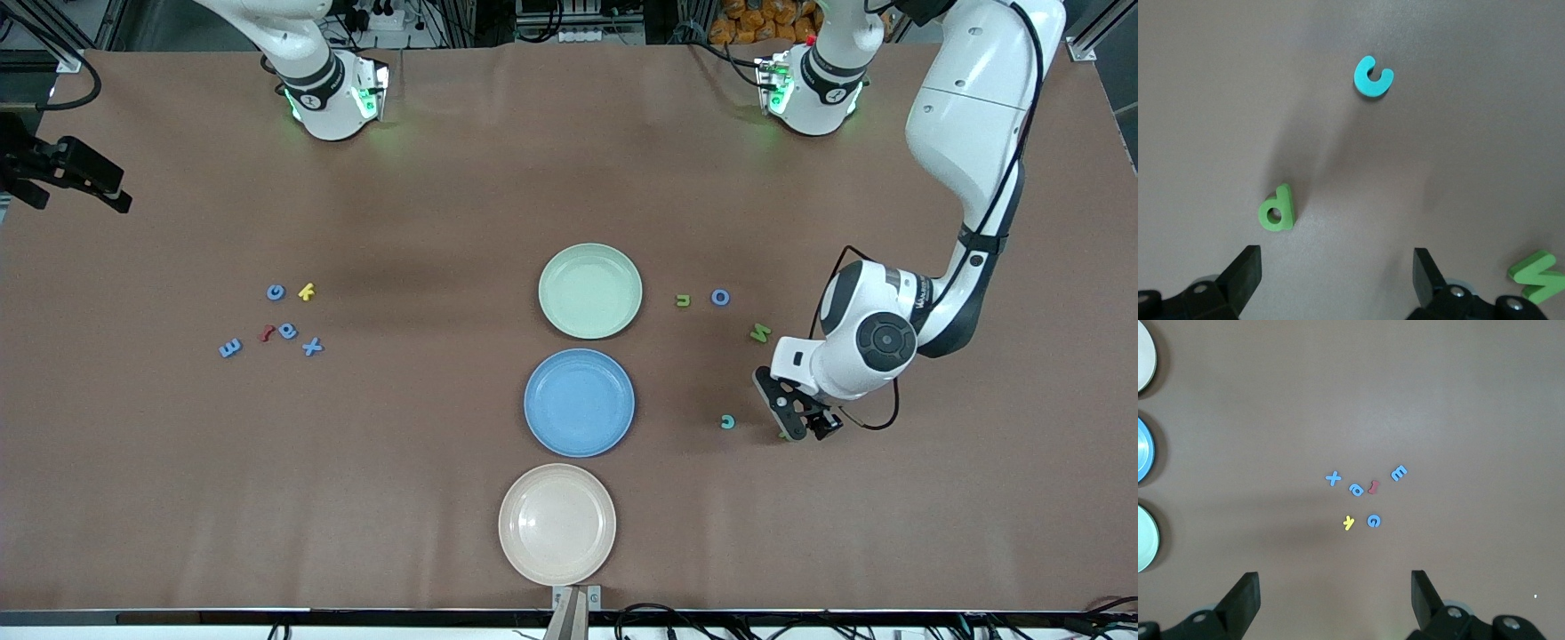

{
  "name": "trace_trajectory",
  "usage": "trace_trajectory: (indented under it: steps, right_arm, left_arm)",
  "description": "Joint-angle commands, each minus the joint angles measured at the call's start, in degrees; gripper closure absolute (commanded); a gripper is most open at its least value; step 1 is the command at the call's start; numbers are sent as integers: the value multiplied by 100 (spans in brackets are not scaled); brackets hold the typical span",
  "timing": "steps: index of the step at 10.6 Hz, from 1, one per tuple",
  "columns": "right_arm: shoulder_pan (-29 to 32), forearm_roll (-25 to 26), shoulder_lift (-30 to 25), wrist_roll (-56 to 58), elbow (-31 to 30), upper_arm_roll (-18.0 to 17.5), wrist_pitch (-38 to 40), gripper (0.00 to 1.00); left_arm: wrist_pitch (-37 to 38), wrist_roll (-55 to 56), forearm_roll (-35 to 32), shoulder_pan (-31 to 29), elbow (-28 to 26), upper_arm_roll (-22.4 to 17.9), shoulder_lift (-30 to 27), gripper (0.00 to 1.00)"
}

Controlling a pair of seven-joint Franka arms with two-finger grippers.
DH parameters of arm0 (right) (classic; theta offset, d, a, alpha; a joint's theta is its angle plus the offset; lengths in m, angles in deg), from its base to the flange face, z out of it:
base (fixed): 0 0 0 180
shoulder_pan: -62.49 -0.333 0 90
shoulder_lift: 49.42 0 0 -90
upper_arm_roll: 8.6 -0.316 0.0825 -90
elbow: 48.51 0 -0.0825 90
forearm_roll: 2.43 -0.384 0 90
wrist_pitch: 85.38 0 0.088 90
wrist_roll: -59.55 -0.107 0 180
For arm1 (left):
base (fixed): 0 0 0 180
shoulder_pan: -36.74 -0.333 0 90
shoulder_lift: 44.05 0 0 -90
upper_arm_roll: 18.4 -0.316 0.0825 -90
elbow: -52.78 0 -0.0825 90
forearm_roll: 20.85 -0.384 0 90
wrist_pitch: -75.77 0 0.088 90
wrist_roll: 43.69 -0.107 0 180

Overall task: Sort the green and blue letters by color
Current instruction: 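Lower the left gripper onto the green letter d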

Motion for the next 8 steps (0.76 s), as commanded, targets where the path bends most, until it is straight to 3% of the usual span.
trace_trajectory:
  steps: [1, 4, 6, 8]
  right_arm:
    - [-42, -61, -22, 22, -68, 80, -89, 0]
    - [-60, -70, 83, -14, -111, 88, 16, 0]
    - [-69, -26, 92, 13, -514, 80, -184, 0]
    - [-60, -26, 48, 31, -1172, 80, -885, 0]
  left_arm:
    - [-63, -200, 115, -2, 296, 17, 260, 0]
    - [-291, -200, 89, 7, 349, -10, 470, 0]
    - [-424, -208, 62, 7, 393, -27, 576, 0]
    - [-433, -208, 62, 7, 428, -27, 629, 0]
